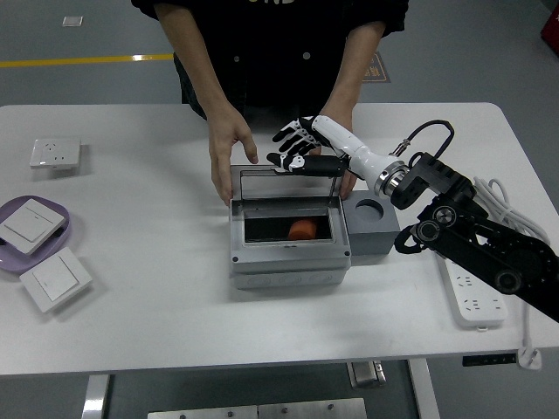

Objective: Pick up the cylinder from the cube,place it in the box,flap close box

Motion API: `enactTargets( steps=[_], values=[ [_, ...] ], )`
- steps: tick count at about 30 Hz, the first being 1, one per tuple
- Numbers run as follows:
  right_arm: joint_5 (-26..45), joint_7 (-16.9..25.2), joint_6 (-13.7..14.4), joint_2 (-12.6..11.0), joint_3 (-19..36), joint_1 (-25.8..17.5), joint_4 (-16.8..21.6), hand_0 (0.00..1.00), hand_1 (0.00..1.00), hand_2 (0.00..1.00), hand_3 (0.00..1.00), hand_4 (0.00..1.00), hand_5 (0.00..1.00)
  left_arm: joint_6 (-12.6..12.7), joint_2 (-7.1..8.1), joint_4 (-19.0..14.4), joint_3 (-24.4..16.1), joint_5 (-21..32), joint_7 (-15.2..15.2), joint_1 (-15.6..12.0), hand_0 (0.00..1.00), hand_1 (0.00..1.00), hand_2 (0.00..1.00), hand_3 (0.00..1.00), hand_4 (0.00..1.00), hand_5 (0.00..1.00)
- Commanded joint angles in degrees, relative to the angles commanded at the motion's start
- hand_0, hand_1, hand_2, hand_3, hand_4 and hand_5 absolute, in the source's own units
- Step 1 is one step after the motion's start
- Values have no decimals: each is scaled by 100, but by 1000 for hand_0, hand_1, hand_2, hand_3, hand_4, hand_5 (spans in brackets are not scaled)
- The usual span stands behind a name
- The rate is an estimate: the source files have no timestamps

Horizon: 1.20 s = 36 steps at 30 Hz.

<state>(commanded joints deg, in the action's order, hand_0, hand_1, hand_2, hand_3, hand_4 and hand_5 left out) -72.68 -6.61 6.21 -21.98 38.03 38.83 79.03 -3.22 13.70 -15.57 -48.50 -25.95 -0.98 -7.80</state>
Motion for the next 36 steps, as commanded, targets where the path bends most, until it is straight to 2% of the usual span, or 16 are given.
enactTargets(
  steps=[4, 10, 16, 18, 19, 23, 28, 36],
  values=[
    [-50, -39, -3, -126, -75, -72, 194, 641, 596, 605, 635, 786, 483, 2, -11, 16, 28, 30, 1, 7, 615, 625, 619, 640, 705, 169],
    [-225, -164, -6, -436, -112, -254, 895, 638, 594, 600, 636, 783, 481, 5, -26, 19, 15, 28, 0, 10, 615, 625, 619, 640, 706, 169],
    [-217, -277, -42, -599, -339, -444, 1478, 617, 594, 599, 636, 780, 480, 6, -34, 14, -19, 4, 0, 14, 615, 625, 618, 641, 706, 169],
    [-101, -271, -84, -591, -447, -532, 1497, 617, 594, 599, 636, 780, 480, 7, -37, 13, -24, 0, -1, 18, 615, 625, 618, 641, 706, 169],
    [-21, -252, -100, -579, -483, -573, 1466, 585, 587, 598, 637, 776, 485, 7, -39, 13, -28, -3, 0, 19, 614, 625, 619, 640, 706, 169],
    [418, -98, -115, -511, -490, -763, 1230, 585, 587, 598, 637, 776, 485, 6, -49, 13, -39, -8, 1, 19, 614, 625, 619, 640, 706, 169],
    [674, 30, -54, -555, -128, -942, 1228, 588, 590, 602, 642, 770, 491, 7, -50, 18, -27, 6, 3, 1, 615, 625, 618, 640, 705, 170],
    [344, 81, 28, -871, 1001, -1453, 2023, 588, 590, 602, 647, 765, 493, 11, -37, 40, 59, 104, 9, -62, 615, 625, 618, 640, 705, 170]
  ],
)
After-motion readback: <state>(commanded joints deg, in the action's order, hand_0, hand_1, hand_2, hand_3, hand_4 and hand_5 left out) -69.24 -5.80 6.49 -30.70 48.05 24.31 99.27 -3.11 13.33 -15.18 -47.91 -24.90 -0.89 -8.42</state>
